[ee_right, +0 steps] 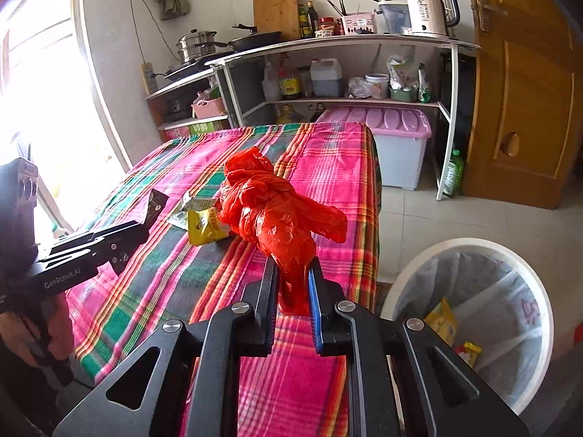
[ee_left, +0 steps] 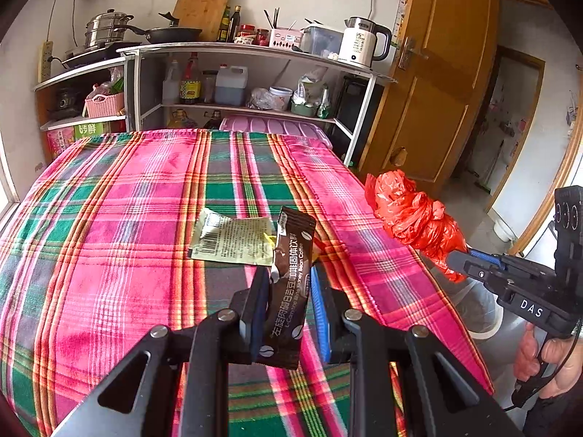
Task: Collect trash
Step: 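Carry the chocolate wrapper and red plastic bag over the bin and open both tools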
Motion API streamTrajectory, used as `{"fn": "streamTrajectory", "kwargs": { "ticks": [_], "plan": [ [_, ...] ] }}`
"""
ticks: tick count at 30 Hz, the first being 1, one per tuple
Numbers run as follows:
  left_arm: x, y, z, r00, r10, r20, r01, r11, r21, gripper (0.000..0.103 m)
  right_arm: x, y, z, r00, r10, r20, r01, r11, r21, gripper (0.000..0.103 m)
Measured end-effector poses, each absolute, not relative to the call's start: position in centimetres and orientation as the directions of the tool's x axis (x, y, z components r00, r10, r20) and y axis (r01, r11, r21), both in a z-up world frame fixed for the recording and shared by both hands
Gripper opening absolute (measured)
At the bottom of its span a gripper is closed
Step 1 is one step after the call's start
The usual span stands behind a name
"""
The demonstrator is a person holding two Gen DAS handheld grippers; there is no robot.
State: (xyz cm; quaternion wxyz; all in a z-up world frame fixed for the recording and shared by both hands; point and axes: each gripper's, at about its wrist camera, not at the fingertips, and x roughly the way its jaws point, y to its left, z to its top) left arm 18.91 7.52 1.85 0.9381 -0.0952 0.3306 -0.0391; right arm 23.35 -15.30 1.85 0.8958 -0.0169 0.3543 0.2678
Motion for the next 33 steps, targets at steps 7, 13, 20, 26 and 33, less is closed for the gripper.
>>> {"fn": "streamTrajectory", "kwargs": {
  "ticks": [7,13,20,26,33],
  "plan": [
    [18.0,4.3,2.7,0.780,-0.186,-0.598,0.067,0.974,-0.215,0.025,21.5,-18.0,2.6,0.635,0.456,-0.623,-0.453,0.874,0.178,0.015],
    [17.8,2.0,3.5,0.778,-0.224,-0.586,0.115,0.969,-0.218,0.025,20.1,-19.7,3.0,0.656,0.445,-0.610,-0.427,0.885,0.187,0.015],
    [18.2,-0.4,4.2,0.776,-0.268,-0.572,0.167,0.960,-0.223,0.025,19.2,-21.9,3.2,0.682,0.420,-0.599,-0.384,0.902,0.196,0.015],
    [19.1,-2.2,4.5,0.770,-0.303,-0.562,0.207,0.951,-0.229,0.025,18.9,-23.6,3.5,0.703,0.395,-0.591,-0.347,0.916,0.200,0.015],
    [20.2,-4.3,4.5,0.763,-0.336,-0.552,0.248,0.941,-0.229,0.025,19.1,-25.9,3.2,0.720,0.358,-0.594,-0.292,0.933,0.209,0.016]
  ]
}}
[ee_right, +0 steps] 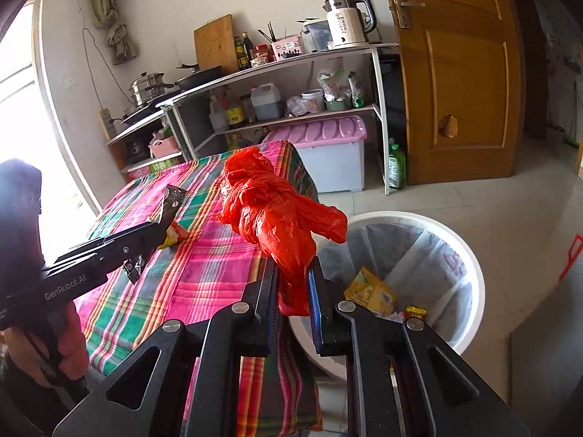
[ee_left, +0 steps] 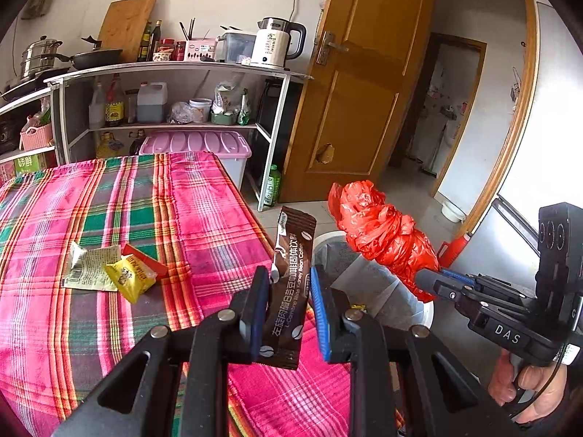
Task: Collect trash
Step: 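Carry the chocolate wrapper and red plastic bag over the bin and open both tools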
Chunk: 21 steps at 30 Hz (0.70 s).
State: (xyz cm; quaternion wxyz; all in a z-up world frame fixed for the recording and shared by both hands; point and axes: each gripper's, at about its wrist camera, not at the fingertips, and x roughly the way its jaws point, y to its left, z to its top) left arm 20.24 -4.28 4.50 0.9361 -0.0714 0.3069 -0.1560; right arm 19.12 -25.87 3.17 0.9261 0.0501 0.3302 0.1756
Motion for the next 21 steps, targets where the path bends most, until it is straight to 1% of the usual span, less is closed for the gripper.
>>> {"fn": "streamTrajectory", "kwargs": {
  "ticks": [21],
  "plan": [
    [24.1,-11.2,2.3,0.688,-0.411,-0.598,0.334,0.911,-0.243,0.025,20.8,-31.9,0.6,0.726,0.269,-0.633,-0.143,0.959,0.244,0.016]
  ]
}}
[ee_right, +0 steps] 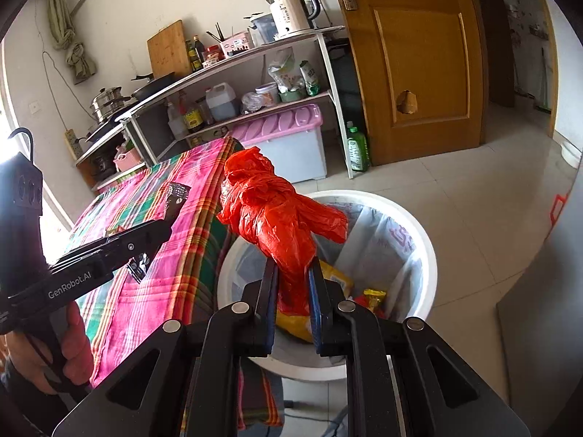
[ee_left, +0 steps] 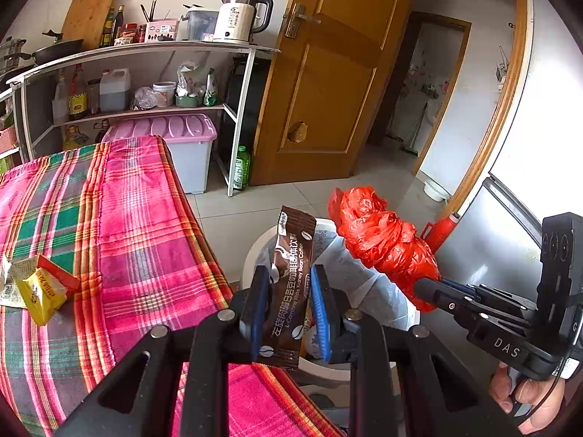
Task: Collect trash
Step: 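Carry the chocolate wrapper and red plastic bag over the bin and open both tools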
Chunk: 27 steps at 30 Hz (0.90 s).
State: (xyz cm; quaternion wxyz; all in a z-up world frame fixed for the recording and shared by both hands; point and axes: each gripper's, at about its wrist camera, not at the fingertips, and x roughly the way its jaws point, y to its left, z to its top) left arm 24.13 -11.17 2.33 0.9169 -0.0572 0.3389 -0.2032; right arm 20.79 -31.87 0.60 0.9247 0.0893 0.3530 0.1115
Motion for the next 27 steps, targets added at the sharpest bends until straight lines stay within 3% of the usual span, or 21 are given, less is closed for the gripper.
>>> {"fn": "streamTrajectory", "kwargs": {
  "ticks": [13,20,23,27],
  "plan": [
    [26.6,-15.1,0.4,0.631,-0.434,-0.643,0.355,0.899,-0.258,0.025,22.6,-34.2,-2.2,0.683,0.237,-0.691,-0.068,0.963,0.262,0.017],
    [27.6,-16.4,-0.6,0.595,-0.438,-0.674,0.358,0.895,-0.266,0.027,23.2,-34.9,-3.5,0.663,0.236,-0.711,-0.054,0.962,0.269,0.022],
    [27.6,-16.4,-0.7,0.589,-0.443,-0.676,0.357,0.893,-0.274,0.032,23.2,-35.1,-3.5,0.666,0.235,-0.708,-0.051,0.961,0.270,0.032],
    [27.5,-16.2,-0.5,0.595,-0.445,-0.669,0.352,0.893,-0.281,0.034,22.9,-35.1,-3.1,0.678,0.238,-0.695,-0.056,0.960,0.274,0.032]
  ]
}}
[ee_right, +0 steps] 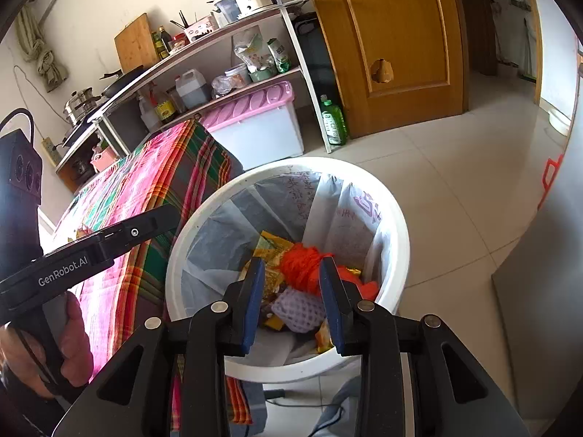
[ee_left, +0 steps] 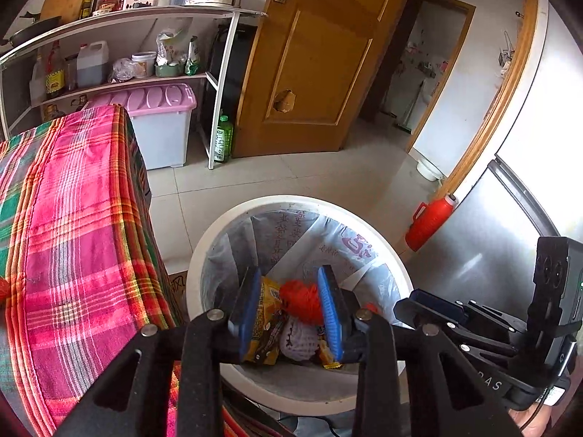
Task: Collect trash
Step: 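Carry the chocolate wrapper and red plastic bag over the bin and open both tools, then move both tools back over the table toward the remaining wrappers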
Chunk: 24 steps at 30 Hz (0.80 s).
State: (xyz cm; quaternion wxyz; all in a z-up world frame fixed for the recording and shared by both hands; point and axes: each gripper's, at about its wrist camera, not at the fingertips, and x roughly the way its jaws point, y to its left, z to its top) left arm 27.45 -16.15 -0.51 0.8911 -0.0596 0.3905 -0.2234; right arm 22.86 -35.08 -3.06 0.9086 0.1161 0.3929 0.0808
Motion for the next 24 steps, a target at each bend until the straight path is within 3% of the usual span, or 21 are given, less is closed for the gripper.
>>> {"fn": "streamTrajectory", "kwargs": {
  "ticks": [24],
  "plan": [
    [22.1,-6.9,3.9,0.738,-0.368,-0.566,0.257,0.928,-0.268,0.034,19.4,-30.1,2.4,0.749,0.296,-0.592,-0.183,0.952,0.244,0.032]
  ]
}}
